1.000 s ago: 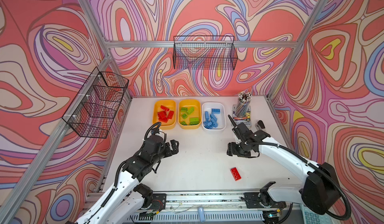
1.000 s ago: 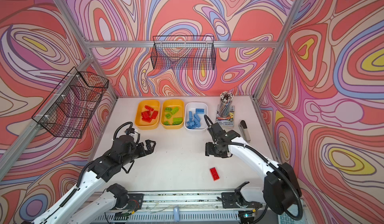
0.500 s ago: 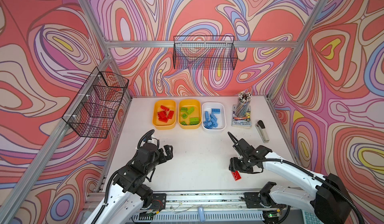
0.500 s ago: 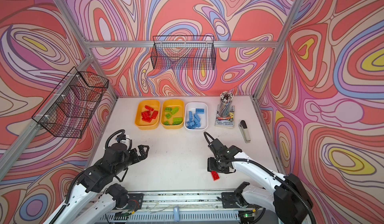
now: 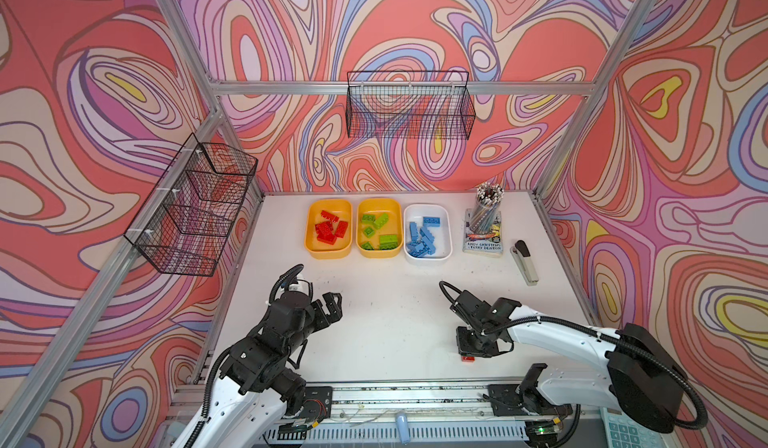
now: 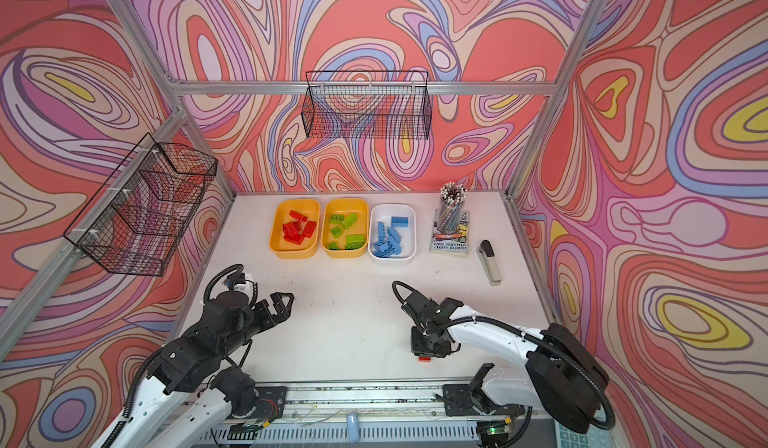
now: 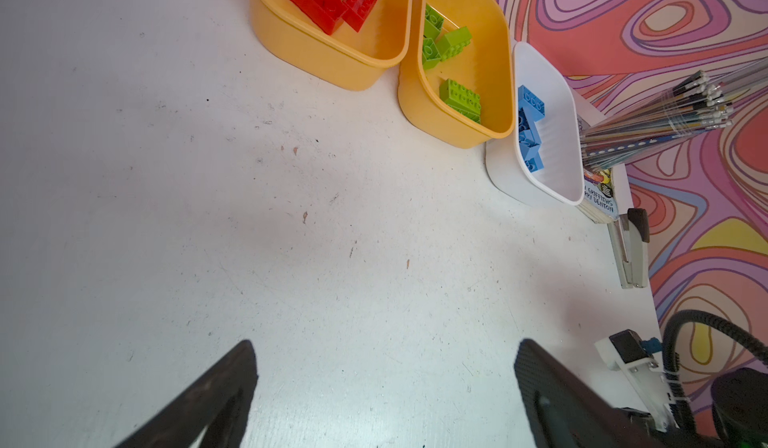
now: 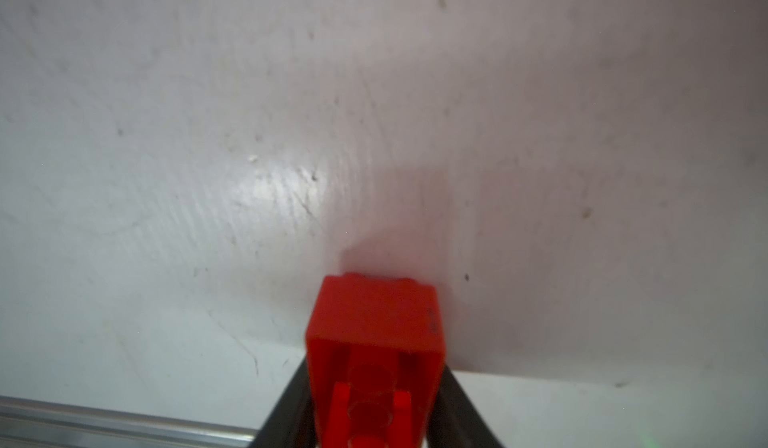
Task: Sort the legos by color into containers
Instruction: 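Grasp the last red brick with the right gripper while the left arm draws back, then carry the red brick across into the red-brick yellow tray and release it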
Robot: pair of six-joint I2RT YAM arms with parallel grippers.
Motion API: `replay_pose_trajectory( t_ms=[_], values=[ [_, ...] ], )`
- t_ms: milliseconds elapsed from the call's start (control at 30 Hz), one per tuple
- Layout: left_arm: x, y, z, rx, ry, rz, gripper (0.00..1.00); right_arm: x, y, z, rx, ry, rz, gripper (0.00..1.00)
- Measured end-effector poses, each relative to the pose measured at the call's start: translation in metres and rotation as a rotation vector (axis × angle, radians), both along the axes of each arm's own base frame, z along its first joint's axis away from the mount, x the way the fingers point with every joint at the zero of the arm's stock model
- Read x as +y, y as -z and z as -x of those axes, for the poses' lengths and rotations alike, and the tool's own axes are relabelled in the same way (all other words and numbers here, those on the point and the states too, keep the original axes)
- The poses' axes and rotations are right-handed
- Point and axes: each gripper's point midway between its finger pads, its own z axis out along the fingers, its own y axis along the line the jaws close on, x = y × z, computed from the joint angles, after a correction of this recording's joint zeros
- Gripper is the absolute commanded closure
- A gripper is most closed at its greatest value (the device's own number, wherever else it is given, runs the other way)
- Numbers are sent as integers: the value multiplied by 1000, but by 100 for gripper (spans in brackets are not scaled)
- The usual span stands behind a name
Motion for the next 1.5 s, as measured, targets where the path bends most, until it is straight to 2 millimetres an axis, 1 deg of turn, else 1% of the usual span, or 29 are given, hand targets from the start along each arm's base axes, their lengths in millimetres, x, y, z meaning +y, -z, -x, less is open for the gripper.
replay_pose_trajectory(
  t_ms=[133, 167, 233, 267, 300, 333, 367, 433, 467, 567, 667, 733, 800, 867, 933, 1067, 1167, 1200, 1267, 1300, 1333, 1367, 1433, 1500],
  values=[
    [3, 2, 2, 7, -11, -2, 0, 18, -6, -17, -3, -30, 3, 80],
    [3, 3, 2, 11, -12, -6, 0, 27, -12, -26, -13, -40, -5, 80],
    [4, 5, 2, 22, -18, -17, 0, 52, -30, -50, -52, -63, -42, 80],
    [5, 8, 0, 35, -22, -28, 0, 68, -42, -66, -83, -79, -70, 80],
    [5, 12, -2, 56, -29, -43, 0, 90, -58, -88, -125, -99, -108, 80],
    [5, 15, -4, 80, -33, -58, 0, 108, -69, -105, -157, -117, -138, 80],
    [5, 19, -8, 112, -43, -73, 0, 131, -84, -127, -199, -140, -174, 80],
    [11, 25, -21, 180, -84, -95, 0, 171, -104, -164, -263, -183, -238, 80],
    [16, 27, -30, 210, -116, -98, 0, 193, -114, -185, -298, -207, -274, 80],
    [32, 31, -50, 266, -197, -79, 0, 246, -128, -235, -372, -279, -357, 80],
    [56, 31, -63, 287, -294, -39, 0, 286, -131, -275, -443, -349, -431, 80],
    [69, 31, -69, 295, -342, -18, 0, 302, -128, -292, -471, -381, -467, 80],
    [75, 30, -72, 301, -364, -10, 0, 316, -125, -305, -496, -410, -512, 79],
    [77, 27, -77, 299, -366, -9, 0, 324, -121, -313, -519, -434, -549, 78],
    [76, 22, -81, 291, -359, -10, 0, 326, -119, -318, -536, -447, -572, 77],
    [78, 9, -89, 266, -346, -27, 0, 337, -132, -330, -622, -473, -631, 76],
    [83, -6, -97, 231, -341, -56, 0, 350, -143, -341, -695, -487, -684, 73],
    [84, -10, -99, 220, -339, -64, 0, 354, -145, -345, -716, -489, -699, 69],
    [87, -17, -102, 201, -335, -86, 0, 363, -143, -353, -749, -489, -727, 58],
    [88, -20, -102, 195, -333, -100, 0, 368, -139, -357, -763, -491, -741, 45],
    [90, -22, -103, 191, -332, -111, 0, 371, -134, -359, -763, -485, -753, 24],
    [91, -23, -104, 189, -331, -122, 0, 373, -128, -361, -762, -479, -762, 15],
    [93, -24, -105, 188, -326, -145, 0, 378, -116, -365, -767, -472, -776, 3],
    [95, -23, -105, 191, -321, -162, 0, 380, -111, -367, -771, -465, -784, 2]
  ],
)
